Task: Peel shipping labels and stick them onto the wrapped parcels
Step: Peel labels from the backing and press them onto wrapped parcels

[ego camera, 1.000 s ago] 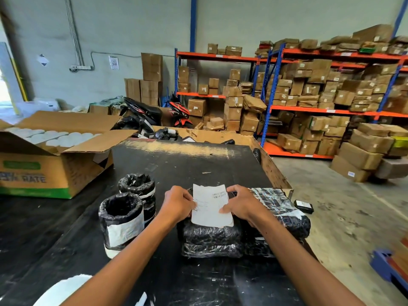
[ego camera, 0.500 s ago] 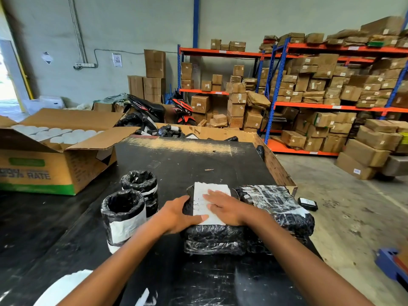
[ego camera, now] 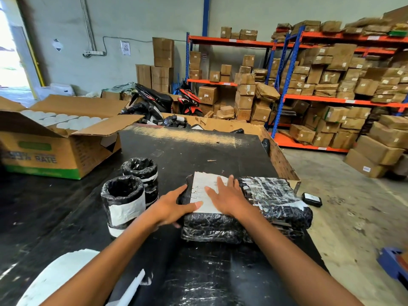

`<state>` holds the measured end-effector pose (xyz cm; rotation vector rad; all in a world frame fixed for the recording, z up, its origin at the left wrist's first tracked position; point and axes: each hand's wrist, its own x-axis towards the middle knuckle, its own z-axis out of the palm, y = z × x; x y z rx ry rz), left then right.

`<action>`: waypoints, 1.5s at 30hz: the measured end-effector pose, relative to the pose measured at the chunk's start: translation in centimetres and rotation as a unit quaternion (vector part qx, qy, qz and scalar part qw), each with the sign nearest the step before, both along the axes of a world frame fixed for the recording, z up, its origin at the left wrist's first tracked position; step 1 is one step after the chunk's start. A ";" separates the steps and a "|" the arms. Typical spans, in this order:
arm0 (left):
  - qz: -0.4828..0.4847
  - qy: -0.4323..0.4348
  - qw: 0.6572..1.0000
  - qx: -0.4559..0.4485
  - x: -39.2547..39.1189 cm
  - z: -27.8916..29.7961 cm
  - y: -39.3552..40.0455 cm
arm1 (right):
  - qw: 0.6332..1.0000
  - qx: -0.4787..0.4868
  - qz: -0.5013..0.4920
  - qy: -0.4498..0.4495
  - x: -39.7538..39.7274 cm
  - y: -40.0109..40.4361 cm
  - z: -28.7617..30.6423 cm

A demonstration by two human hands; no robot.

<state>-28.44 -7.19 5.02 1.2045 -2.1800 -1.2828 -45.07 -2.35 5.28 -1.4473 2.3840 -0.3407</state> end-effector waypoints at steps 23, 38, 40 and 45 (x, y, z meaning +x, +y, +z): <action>0.094 0.247 0.952 0.156 6.3 0.8 7.2 | 0.866 -0.288 -0.093 -0.399 7.3 13.1 2.0; -0.016 0.083 0.995 0.050 17.2 -4.8 18.1 | 0.921 -0.162 -0.085 -0.344 16.9 24.9 -4.5; -0.025 0.070 0.996 0.044 17.3 -4.7 18.1 | 0.926 -0.164 -0.084 -0.329 17.0 25.3 -4.6; -0.048 0.026 0.998 -0.024 18.1 -5.1 17.6 | 0.944 -0.163 -0.087 -0.274 17.3 25.2 -4.3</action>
